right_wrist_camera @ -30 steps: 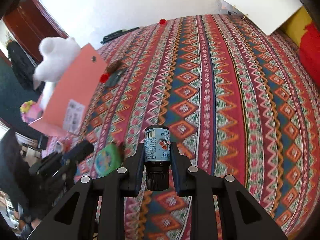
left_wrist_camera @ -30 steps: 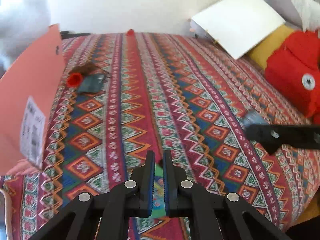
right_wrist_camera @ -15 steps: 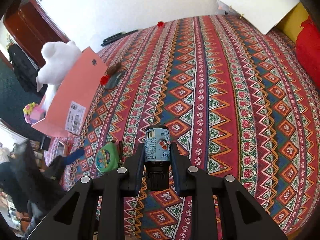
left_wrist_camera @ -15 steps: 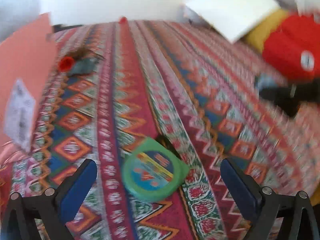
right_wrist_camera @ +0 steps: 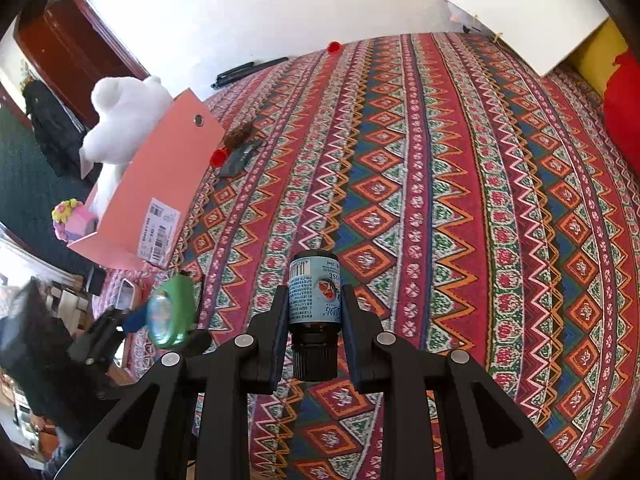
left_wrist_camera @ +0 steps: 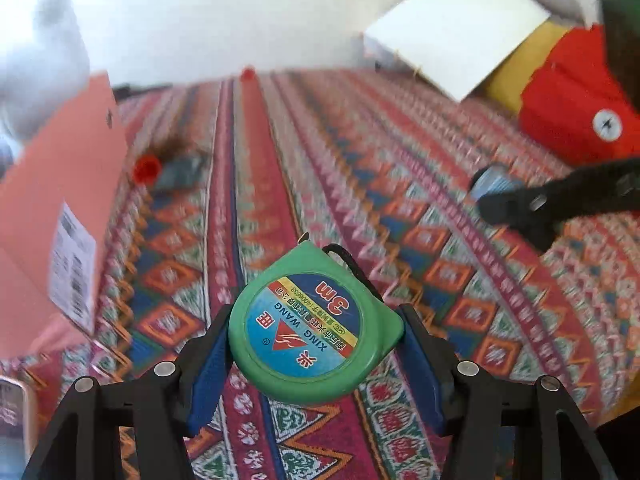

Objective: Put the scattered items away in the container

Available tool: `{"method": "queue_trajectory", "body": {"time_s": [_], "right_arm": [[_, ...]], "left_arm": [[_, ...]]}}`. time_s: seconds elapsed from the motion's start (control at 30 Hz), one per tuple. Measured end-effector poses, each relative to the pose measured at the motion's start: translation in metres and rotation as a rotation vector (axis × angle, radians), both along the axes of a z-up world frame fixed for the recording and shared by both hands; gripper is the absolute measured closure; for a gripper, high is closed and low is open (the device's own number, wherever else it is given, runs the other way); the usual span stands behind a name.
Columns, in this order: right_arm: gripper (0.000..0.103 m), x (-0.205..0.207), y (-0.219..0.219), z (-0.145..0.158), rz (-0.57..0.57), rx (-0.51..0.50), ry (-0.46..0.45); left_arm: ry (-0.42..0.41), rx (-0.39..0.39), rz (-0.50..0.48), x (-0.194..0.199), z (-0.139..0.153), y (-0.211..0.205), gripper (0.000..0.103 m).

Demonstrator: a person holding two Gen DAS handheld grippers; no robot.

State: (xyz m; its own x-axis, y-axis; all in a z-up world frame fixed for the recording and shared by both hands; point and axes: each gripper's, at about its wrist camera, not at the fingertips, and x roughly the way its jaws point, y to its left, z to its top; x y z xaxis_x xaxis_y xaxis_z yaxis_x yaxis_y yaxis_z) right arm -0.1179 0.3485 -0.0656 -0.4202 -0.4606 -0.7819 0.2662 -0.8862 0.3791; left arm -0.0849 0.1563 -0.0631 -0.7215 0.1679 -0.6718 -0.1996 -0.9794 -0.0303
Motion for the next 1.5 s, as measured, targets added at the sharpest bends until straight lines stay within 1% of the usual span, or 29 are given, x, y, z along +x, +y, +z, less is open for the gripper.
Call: {"method": "queue_trajectory", "body": {"time_s": [0.1, 0.2, 0.33, 0.4, 0.47, 0.57, 0.6, 0.67, 0.73, 0.8, 0.87, 0.93, 0.97, 1.0, 1.03, 1.07, 1.1, 1.13, 1.17, 1.2, 1.33, 1.4, 1.5], "right_arm": [[0.077, 0.004, -0.013, 0.009, 0.016, 0.013, 0.033], [0.077, 0.011, -0.034, 0.023, 0.040, 0.021, 0.087], [0.077, 0.017, -0.068, 0.051, 0.068, 0.037, 0.186], [0.077, 0.015, -0.091, 0.075, 0.082, 0.028, 0.253], [0.077, 0.011, -0.113, 0.099, 0.094, 0.012, 0.326], [0.077, 0.007, -0.153, 0.138, 0.115, -0.024, 0.449], [0.077, 0.006, -0.167, 0.149, 0.125, -0.036, 0.486], [0.077, 0.004, -0.194, 0.163, 0.144, -0.047, 0.547], [0.077, 0.001, -0.225, 0.169, 0.178, -0.050, 0.580], [0.077, -0.005, -0.253, 0.166, 0.216, -0.053, 0.576], [0.077, -0.012, -0.276, 0.156, 0.255, -0.056, 0.547], [0.077, -0.027, -0.303, 0.138, 0.335, -0.039, 0.463], [0.072, -0.033, -0.311, 0.129, 0.353, -0.040, 0.428], [0.062, -0.040, -0.315, 0.122, 0.344, -0.050, 0.403], [0.054, -0.044, -0.314, 0.117, 0.314, -0.057, 0.392], [0.036, -0.048, -0.312, 0.116, 0.283, -0.053, 0.394], [0.029, -0.050, -0.309, 0.116, 0.255, -0.052, 0.403], [0.029, -0.052, -0.303, 0.117, 0.230, -0.059, 0.413], [0.029, -0.054, -0.297, 0.118, 0.209, -0.066, 0.418], [0.029, -0.057, -0.292, 0.119, 0.193, -0.073, 0.418], [0.028, -0.060, -0.272, 0.122, 0.145, -0.095, 0.417], [0.026, -0.057, -0.262, 0.123, 0.124, -0.093, 0.420], [0.021, -0.047, -0.243, 0.125, 0.103, -0.094, 0.413]], "left_arm": [[0.039, 0.020, 0.008, 0.006, 0.017, -0.007, 0.037], [0.072, 0.053, 0.034, 0.012, 0.035, -0.021, 0.037], [0.157, 0.089, 0.109, 0.015, 0.070, -0.056, 0.037], [0.221, 0.095, 0.170, 0.009, 0.093, -0.085, 0.037], [0.277, 0.076, 0.259, -0.003, 0.113, -0.120, 0.037], [0.334, 0.069, 0.383, -0.019, 0.137, -0.179, 0.037], [0.346, 0.063, 0.419, -0.022, 0.141, -0.196, 0.037], [0.345, 0.050, 0.493, -0.024, 0.140, -0.228, 0.037], [0.314, 0.086, 0.532, -0.027, 0.132, -0.250, 0.037], [0.266, 0.120, 0.531, -0.037, 0.120, -0.264, 0.037], [0.240, 0.104, 0.510, -0.047, 0.114, -0.267, 0.037], [0.224, 0.095, 0.482, -0.053, 0.109, -0.266, 0.036], [0.230, 0.086, 0.484, -0.052, 0.108, -0.266, 0.032], [0.239, 0.059, 0.514, -0.051, 0.108, -0.267, 0.029], [0.249, 0.041, 0.543, -0.050, 0.107, -0.267, 0.020], [0.264, 0.052, 0.563, -0.046, 0.107, -0.271, 0.009], [0.276, 0.074, 0.571, -0.042, 0.107, -0.272, 0.005], [0.287, 0.102, 0.566, -0.038, 0.108, -0.273, 0.001], [0.294, 0.115, 0.560, -0.035, 0.108, -0.273, 0.001], [0.300, 0.110, 0.559, -0.031, 0.109, -0.272, 0.001], [0.336, -0.003, 0.568, -0.022, 0.115, -0.250, 0.001], [0.350, -0.035, 0.559, -0.016, 0.119, -0.235, 0.001], [0.350, -0.073, 0.553, -0.009, 0.127, -0.215, 0.001]]}}
